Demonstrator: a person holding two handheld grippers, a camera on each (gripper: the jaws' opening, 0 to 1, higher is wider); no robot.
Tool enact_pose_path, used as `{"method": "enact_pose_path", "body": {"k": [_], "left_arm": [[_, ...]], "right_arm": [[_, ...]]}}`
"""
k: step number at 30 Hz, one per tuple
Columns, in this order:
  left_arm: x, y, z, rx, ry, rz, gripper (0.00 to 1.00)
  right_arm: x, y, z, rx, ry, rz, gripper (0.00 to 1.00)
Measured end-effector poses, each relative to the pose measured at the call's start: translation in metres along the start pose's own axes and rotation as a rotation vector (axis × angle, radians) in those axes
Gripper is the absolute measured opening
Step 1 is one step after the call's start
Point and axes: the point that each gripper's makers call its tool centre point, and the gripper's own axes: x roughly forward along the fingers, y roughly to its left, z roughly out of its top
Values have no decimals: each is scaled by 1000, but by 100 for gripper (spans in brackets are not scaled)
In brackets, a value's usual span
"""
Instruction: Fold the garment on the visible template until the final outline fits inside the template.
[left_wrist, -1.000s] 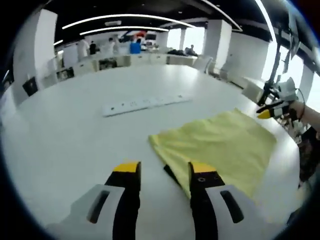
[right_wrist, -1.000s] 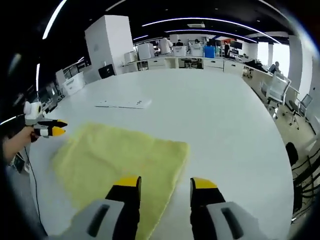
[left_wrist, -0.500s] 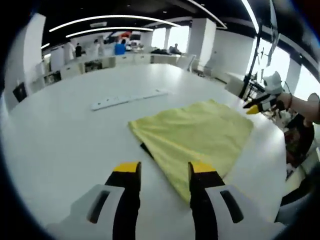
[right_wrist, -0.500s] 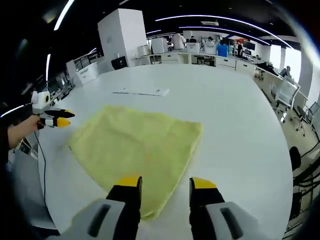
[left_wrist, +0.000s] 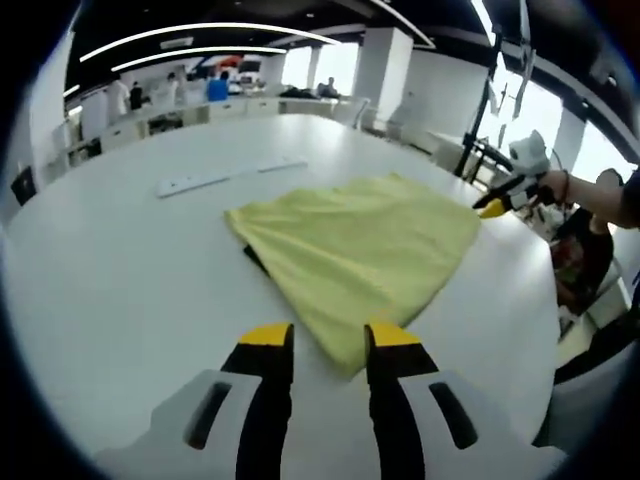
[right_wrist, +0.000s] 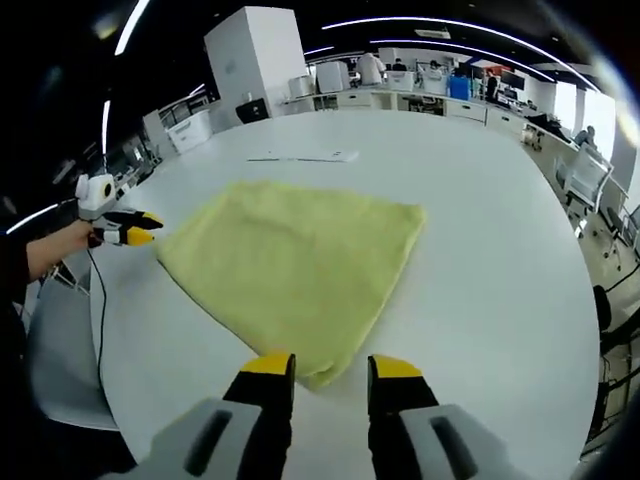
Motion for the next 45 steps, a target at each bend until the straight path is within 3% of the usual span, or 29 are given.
{"method": "enact_pose_path", "body": {"k": [10,19,28,37,45], "left_arm": [[5,-7,-16,-35,35,-18,19],[11,-9,-17,-74,15,-10,17],[13,-8,-22,-128,6,-7,13],[9,-10,-26,-115,28,-12,11],[7,-10,-28,-73,52,-28,1]], "right_arm": [[0,4,-12,-39,-6,-7,13],[2,1,-10,-32,-47,-30,5],[4,5,-15,-19,-34,-24,3],[6,6,-19,-3,-39,-29,0],[4,1,-20,-25,-32,-51,0]]}}
